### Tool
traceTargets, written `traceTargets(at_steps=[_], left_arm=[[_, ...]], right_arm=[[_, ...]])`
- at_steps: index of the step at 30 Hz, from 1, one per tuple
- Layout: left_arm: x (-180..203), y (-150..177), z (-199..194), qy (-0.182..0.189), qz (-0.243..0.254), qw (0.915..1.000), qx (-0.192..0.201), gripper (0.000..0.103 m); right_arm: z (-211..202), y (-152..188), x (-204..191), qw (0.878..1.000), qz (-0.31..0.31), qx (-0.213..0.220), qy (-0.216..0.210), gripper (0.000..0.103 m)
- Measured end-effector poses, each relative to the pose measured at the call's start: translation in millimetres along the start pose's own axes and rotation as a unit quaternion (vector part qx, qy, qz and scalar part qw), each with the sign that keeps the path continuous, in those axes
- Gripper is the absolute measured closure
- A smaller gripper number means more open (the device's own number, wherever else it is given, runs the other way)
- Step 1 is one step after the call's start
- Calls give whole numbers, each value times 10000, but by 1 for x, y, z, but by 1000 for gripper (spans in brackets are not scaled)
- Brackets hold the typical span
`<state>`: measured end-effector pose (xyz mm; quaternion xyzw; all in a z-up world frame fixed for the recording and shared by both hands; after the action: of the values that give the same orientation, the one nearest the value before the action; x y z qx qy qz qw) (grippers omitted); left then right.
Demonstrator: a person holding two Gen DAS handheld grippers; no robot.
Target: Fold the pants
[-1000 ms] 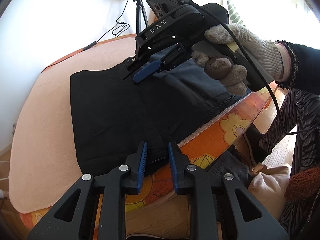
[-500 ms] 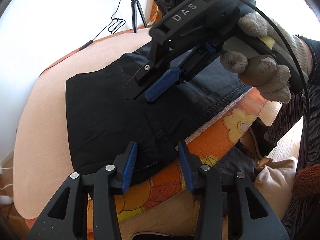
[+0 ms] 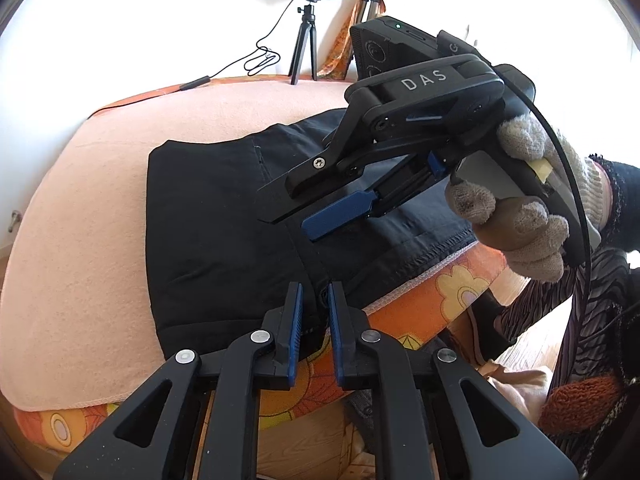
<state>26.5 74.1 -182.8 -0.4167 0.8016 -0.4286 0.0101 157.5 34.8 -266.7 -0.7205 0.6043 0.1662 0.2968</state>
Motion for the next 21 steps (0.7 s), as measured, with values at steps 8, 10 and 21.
traceTargets(at_steps=[8,10,21], left_arm=[[-18,-1,-15,20,-353,9989,310,92],[-18,-1,-17,86,-382,9985,376,92],[4,1,-11,100,-67,9998,160,89]], right_arm=[[4,15,-4,9988,316,-314,-205,36],[8,19,-3,9978,446,-348,-333,43],[21,-7,-2,9993,47,268,254,102]])
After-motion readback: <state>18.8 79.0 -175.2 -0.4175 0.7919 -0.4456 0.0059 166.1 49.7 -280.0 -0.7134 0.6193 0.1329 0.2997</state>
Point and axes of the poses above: each gripper's, at about its wrist camera, not at the fingertips, and z roughly the way its jaws point, x to its right, y to its underside, the point moved 8 cm from there along z, roughly the way its jaws point, and after that the axes turned 12 degrees about y, right-handed, at the moved point
